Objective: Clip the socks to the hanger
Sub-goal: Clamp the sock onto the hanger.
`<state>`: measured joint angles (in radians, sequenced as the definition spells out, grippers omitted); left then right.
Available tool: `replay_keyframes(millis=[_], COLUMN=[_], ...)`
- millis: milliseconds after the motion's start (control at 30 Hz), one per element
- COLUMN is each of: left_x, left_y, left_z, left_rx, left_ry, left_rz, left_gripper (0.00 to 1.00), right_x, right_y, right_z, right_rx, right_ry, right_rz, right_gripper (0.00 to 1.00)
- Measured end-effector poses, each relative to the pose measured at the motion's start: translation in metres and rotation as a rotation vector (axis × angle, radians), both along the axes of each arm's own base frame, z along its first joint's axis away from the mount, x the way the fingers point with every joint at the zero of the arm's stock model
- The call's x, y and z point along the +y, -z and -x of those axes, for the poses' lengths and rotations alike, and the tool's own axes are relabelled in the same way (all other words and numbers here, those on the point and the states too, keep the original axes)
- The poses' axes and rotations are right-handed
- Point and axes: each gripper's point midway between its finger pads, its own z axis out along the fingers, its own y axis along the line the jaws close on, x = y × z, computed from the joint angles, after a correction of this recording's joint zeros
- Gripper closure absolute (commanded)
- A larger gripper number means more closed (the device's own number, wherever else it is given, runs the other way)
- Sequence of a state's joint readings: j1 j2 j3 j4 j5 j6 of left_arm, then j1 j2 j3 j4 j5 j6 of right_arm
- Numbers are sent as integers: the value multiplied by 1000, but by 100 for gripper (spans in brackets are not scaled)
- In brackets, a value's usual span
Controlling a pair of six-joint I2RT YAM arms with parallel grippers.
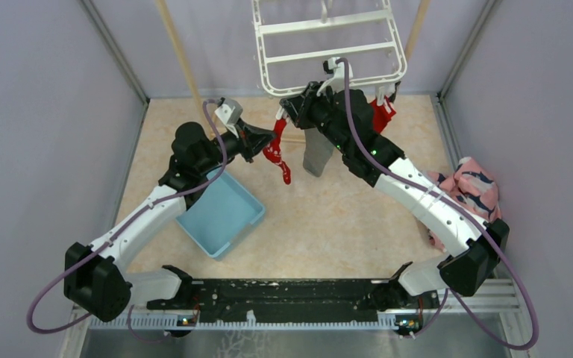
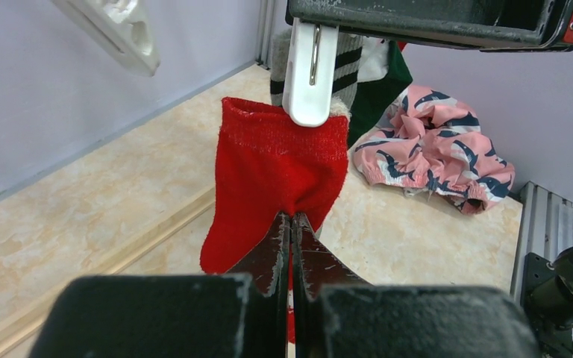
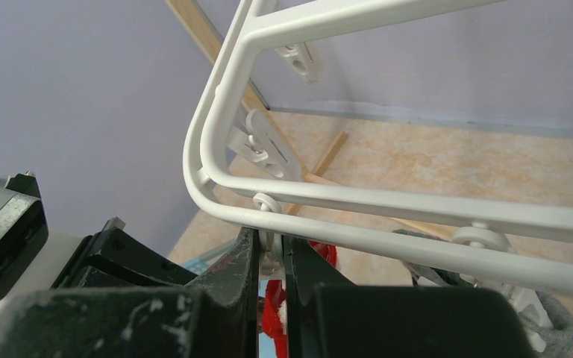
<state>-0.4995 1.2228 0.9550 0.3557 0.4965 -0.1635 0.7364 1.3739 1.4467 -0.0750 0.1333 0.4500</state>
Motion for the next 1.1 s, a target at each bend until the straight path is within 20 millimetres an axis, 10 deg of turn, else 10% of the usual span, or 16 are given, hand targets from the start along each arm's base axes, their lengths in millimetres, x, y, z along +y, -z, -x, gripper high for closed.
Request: replay_keyframes(millis=[1100], left_x=[-5], left_y=[-36], left_z=[-6], left_rx=[-77], left_ry=[-19], left_rz=[36], left_gripper=[100], right_x=[1], right_y=[0], right_z=[1], right_rx=[4], right_ry=[-3], right_rz=[-6], right_gripper=[100])
